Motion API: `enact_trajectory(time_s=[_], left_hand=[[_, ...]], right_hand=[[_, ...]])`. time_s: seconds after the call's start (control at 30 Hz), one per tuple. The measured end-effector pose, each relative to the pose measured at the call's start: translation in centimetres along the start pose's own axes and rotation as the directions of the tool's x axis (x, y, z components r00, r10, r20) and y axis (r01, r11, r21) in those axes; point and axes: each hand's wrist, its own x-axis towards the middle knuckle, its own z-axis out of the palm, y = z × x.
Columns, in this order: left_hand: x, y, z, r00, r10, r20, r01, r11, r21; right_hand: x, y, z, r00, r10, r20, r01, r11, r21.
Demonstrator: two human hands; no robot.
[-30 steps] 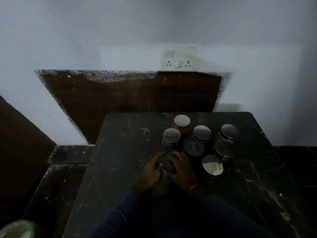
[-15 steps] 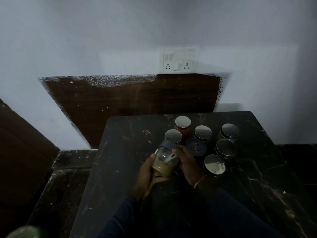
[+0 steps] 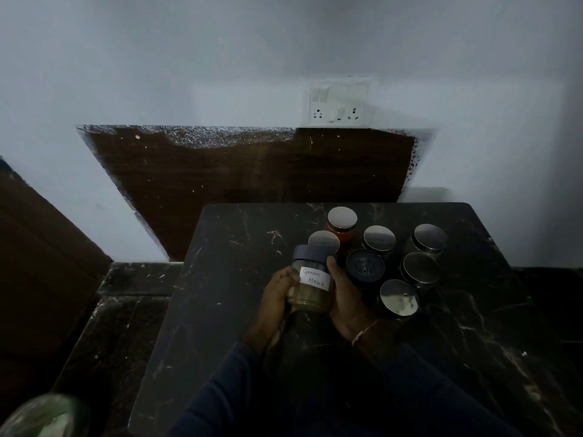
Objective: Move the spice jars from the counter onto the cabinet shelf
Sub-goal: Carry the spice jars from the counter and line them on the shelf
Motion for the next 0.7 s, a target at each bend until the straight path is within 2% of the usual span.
enact_trajectory(time_s=[0.07, 0.17, 0.33, 0.57, 0.7], left_hand=[[0.0, -0.1, -0.1, 0.997, -0.071, 0.020, 0.072, 0.996, -0.057], [0.1, -0.6, -0.3, 0.984, -0.174, -0.022, 0.173, 0.984, -0.049], [0.3, -1.0, -0.7, 0.970, -0.239, -0.044, 0.238, 0.971, -0.025], [0.6, -0.5, -1.2, 0.972, -0.220, -0.081, 0.209, 0.970, -0.124], [0.8, 0.2, -1.7, 0.994, -0.107, -0.030, 0.104, 0.992, -0.074]], right_hand=[[0.1, 0.2, -0.1, 1.000, 0.004, -0.001, -0.004, 0.998, -0.067], [0.5, 0.3, -0.3, 0.997, 0.055, -0.051, -0.061, 0.990, -0.126], [1.0, 0.6, -0.1, 0.980, 0.133, -0.151, -0.159, 0.972, -0.172], [1.0, 0.2, 0.0, 0.984, 0.135, -0.118, -0.157, 0.968, -0.198], [1.1, -0.8, 0.5, 0.994, 0.081, -0.076, -0.097, 0.965, -0.244]])
